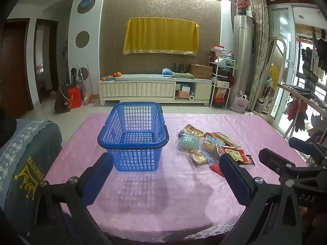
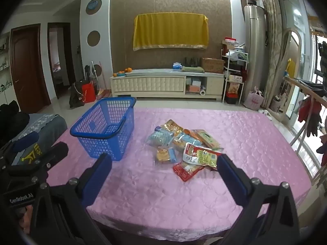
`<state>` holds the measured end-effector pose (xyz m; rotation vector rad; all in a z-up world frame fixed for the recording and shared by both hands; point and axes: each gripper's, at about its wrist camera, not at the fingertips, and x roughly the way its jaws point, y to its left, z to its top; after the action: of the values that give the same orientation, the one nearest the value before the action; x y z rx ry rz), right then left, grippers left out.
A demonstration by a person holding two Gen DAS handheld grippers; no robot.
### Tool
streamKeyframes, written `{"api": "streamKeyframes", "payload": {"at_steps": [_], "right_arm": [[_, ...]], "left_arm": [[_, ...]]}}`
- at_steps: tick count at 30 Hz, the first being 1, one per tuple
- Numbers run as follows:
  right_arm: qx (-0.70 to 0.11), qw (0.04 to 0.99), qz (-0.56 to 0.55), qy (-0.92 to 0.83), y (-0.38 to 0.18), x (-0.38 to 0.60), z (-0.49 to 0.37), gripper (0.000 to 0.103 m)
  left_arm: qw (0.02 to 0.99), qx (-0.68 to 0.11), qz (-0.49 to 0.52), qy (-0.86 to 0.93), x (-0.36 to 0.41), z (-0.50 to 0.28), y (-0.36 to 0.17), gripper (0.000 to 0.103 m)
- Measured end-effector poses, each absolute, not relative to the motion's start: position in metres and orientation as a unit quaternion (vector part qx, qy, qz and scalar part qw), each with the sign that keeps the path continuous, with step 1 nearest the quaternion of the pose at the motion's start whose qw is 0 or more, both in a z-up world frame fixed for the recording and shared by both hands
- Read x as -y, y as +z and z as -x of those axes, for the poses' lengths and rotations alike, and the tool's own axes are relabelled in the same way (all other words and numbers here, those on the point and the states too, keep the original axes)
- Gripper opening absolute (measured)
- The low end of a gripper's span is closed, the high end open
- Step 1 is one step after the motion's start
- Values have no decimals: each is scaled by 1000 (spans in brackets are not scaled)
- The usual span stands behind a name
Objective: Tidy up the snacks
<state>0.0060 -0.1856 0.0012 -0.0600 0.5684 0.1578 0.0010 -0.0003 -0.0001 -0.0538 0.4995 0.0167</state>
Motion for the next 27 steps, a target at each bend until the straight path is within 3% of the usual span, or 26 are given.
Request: {"api": "streamKeyframes", "payload": {"at_steps": [27], "right_arm": [[-297,950,13,93,-6,186,-7,103]], "left_arm": [[966,-256,36,9,-1,-3,-6,103]]}}
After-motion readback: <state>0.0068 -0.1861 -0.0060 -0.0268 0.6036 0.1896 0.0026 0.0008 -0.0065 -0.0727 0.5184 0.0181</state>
